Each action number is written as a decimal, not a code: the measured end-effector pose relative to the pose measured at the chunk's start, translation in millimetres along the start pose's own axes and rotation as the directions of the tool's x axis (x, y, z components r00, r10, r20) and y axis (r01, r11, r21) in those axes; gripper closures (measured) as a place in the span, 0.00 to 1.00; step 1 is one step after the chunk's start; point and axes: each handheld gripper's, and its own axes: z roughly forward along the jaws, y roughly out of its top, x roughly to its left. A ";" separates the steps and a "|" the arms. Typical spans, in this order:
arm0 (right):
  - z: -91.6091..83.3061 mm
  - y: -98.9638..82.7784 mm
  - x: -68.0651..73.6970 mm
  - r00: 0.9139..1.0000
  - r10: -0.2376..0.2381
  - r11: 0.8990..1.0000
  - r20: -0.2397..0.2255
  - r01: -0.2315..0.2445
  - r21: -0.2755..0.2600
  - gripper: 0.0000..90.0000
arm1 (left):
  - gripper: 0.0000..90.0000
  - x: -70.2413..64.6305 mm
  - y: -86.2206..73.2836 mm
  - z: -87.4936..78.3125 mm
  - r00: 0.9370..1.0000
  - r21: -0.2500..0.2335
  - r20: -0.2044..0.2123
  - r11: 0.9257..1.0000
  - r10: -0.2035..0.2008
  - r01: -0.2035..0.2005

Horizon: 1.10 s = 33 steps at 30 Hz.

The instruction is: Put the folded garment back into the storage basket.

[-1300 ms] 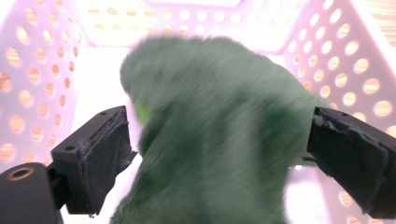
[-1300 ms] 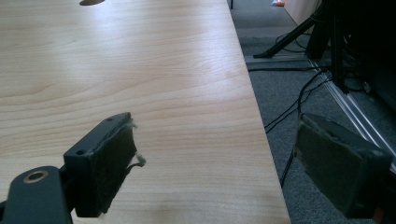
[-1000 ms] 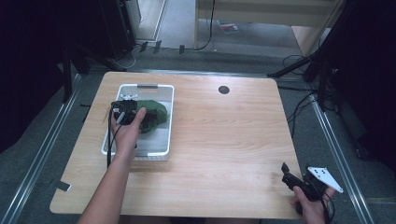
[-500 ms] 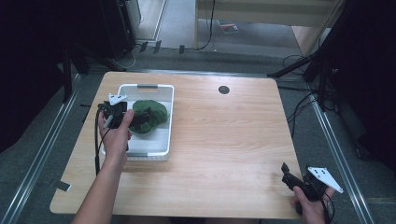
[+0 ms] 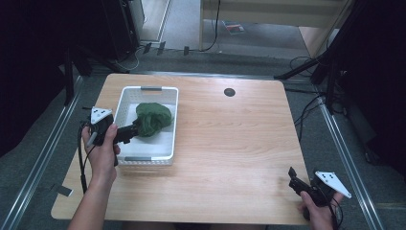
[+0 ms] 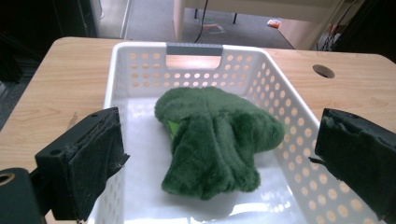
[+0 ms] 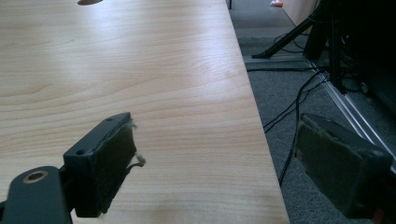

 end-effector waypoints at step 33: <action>0.0 0.0 0.0 1.000 0.002 1.000 0.004 -0.002 0.000 0.14 | 0.02 58.1 -57.0 -58.5 1.000 -0.099 -0.015 0.995 -0.010 0.009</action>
